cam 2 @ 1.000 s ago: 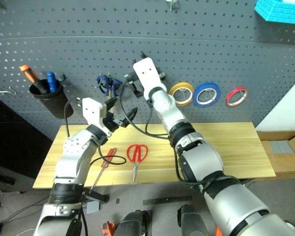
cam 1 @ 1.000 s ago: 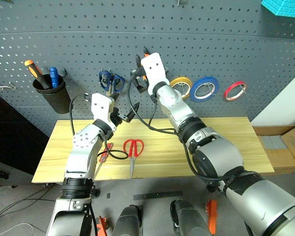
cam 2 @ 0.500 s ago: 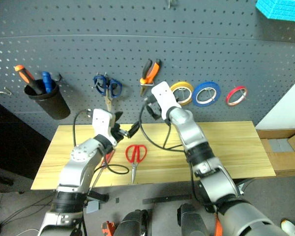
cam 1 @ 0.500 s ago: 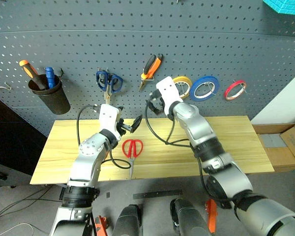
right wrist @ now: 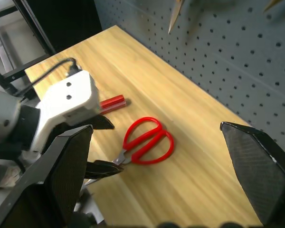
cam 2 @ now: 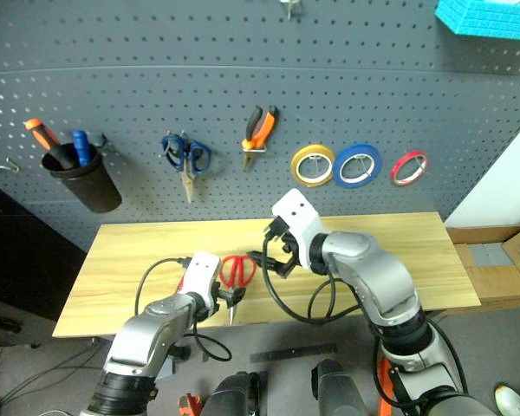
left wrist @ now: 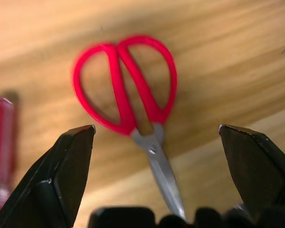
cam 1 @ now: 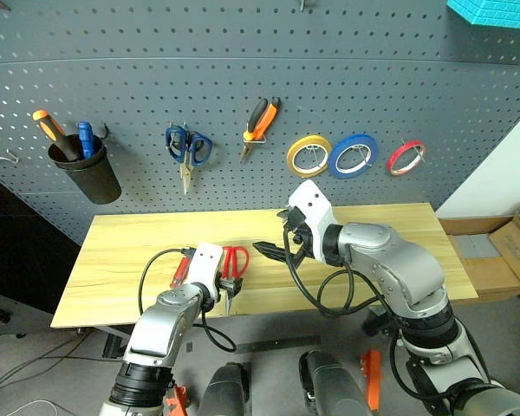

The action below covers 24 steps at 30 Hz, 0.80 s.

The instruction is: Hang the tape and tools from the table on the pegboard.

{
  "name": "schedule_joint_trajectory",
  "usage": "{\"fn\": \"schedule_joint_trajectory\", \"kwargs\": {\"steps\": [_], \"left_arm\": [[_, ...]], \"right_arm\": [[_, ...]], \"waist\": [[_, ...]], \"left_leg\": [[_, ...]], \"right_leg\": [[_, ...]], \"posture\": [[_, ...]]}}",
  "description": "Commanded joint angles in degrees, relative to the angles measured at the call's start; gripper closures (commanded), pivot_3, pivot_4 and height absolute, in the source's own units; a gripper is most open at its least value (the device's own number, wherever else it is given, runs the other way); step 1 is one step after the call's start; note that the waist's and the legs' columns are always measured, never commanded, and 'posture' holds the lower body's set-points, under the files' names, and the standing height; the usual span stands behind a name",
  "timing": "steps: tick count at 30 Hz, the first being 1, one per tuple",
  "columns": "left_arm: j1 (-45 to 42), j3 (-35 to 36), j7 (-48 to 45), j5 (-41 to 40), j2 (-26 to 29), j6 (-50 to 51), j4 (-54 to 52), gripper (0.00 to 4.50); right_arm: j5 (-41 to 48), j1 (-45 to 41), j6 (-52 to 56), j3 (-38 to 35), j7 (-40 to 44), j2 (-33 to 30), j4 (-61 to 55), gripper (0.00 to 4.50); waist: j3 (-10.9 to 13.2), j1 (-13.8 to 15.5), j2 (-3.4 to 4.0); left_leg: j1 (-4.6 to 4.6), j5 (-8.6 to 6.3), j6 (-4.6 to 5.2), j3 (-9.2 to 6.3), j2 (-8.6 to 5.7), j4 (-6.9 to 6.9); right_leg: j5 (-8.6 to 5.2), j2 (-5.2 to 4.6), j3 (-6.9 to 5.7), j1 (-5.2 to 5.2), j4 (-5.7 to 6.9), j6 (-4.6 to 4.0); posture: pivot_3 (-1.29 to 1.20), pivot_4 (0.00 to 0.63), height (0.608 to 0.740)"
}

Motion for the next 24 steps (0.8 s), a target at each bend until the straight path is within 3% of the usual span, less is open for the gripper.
{"fn": "schedule_joint_trajectory", "kwargs": {"steps": [1,12,16,24], "left_arm": [[-1.8,1.2,1.9,0.9,-0.8,1.0,2.2,0.00],[-2.2,5.8,6.4,-0.1,-7.3,5.0,7.8,0.00],[-2.1,6.6,6.6,0.1,-7.8,4.2,9.0,0.82],[-2.1,7.2,6.1,0.4,-7.2,-0.3,12.3,3.68]], "right_arm": [[1.5,-0.4,0.9,0.2,-1.2,0.1,-2.7,0.03],[3.1,-0.9,1.7,1.3,-2.1,-3.0,-4.1,0.03],[3.7,-0.9,1.5,1.7,-1.4,-5.3,-5.1,0.00],[5.2,-1.1,2.0,0.9,-1.4,-8.3,-6.0,0.00]], "waist": [[0.0,0.0,0.00],[0.0,-0.1,-0.01],[0.0,-0.2,-0.01],[0.0,-0.2,-0.01]], "left_leg": [[-0.01,0.00,0.00,0.01,0.00,-0.01],[-0.07,-0.03,-0.04,0.08,0.02,-0.02],[-0.04,-0.03,-0.04,0.13,0.03,-0.03],[-0.04,-0.03,-0.05,0.16,0.03,-0.03]], "right_leg": [[0.00,0.02,0.00,-0.01,-0.02,-0.01],[-0.01,-0.07,0.06,-0.04,-0.08,0.02],[-0.02,-0.06,0.06,-0.04,-0.08,0.02],[-0.03,-0.06,0.08,-0.03,-0.13,0.03]], "posture": [[-0.12,0.187,0.740],[-0.15,0.199,0.740],[-0.15,0.201,0.740],[-0.17,0.203,0.740]]}}
